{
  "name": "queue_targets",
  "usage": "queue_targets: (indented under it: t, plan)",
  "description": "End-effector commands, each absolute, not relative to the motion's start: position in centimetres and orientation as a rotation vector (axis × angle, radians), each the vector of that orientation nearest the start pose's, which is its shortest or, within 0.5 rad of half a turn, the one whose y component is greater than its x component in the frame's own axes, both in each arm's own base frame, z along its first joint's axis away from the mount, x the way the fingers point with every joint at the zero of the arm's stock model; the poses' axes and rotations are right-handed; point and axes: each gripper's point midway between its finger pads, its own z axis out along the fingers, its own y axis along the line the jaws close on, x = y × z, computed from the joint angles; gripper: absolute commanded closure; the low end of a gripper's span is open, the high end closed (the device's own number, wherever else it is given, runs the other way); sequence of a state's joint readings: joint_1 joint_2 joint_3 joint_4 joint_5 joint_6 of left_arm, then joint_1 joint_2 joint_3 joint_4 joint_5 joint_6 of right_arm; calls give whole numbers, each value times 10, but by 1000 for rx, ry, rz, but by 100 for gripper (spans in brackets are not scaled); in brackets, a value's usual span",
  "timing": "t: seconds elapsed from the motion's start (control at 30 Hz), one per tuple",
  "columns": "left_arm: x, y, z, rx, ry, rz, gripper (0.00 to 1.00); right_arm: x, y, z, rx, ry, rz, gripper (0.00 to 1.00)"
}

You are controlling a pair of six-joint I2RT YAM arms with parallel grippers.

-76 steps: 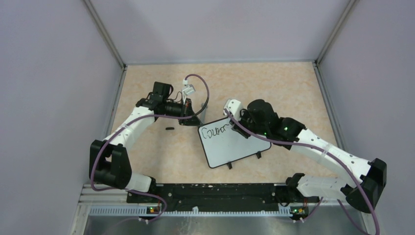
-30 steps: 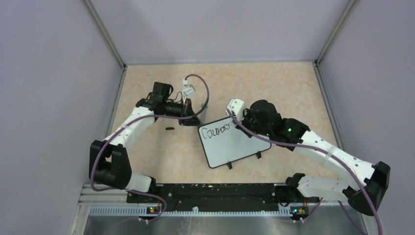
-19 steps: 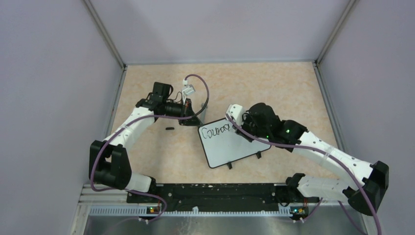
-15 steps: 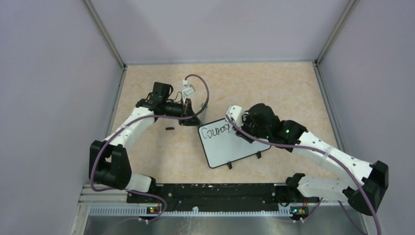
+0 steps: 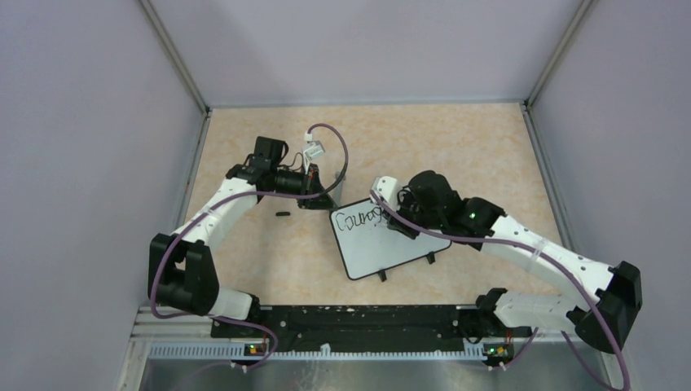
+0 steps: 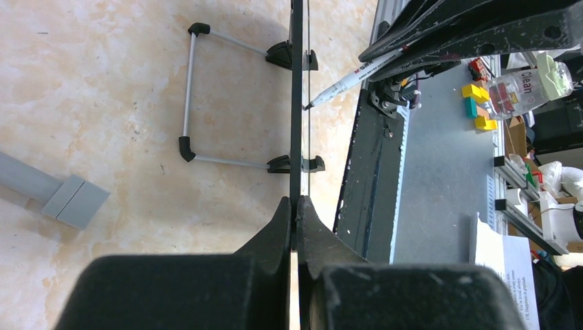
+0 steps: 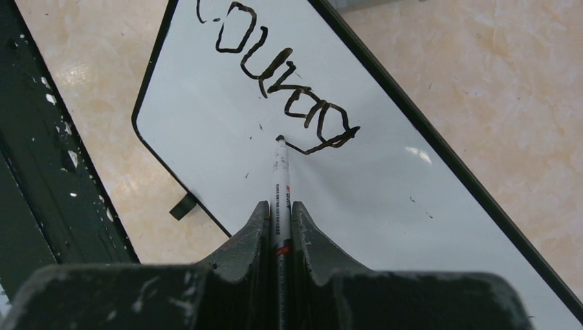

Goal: Write a sentence on the whiteboard

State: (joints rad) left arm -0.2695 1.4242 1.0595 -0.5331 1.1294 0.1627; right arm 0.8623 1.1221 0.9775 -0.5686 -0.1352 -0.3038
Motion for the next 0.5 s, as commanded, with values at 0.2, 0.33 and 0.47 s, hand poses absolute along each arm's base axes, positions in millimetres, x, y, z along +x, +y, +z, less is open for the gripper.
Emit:
queue_targets:
  t: [0.2,0.33,0.47]
  plan:
    - [232,-230,193,944,2032,-1446,100,213,236,233,-1201,1796,396,100]
    - [232,-230,195,944,2028,-1450,100,218,230,226,-1180,1824,353,100]
    - [232,-230,195,947,2026,-1446,100,225,227,226,-1155,1838,326,100]
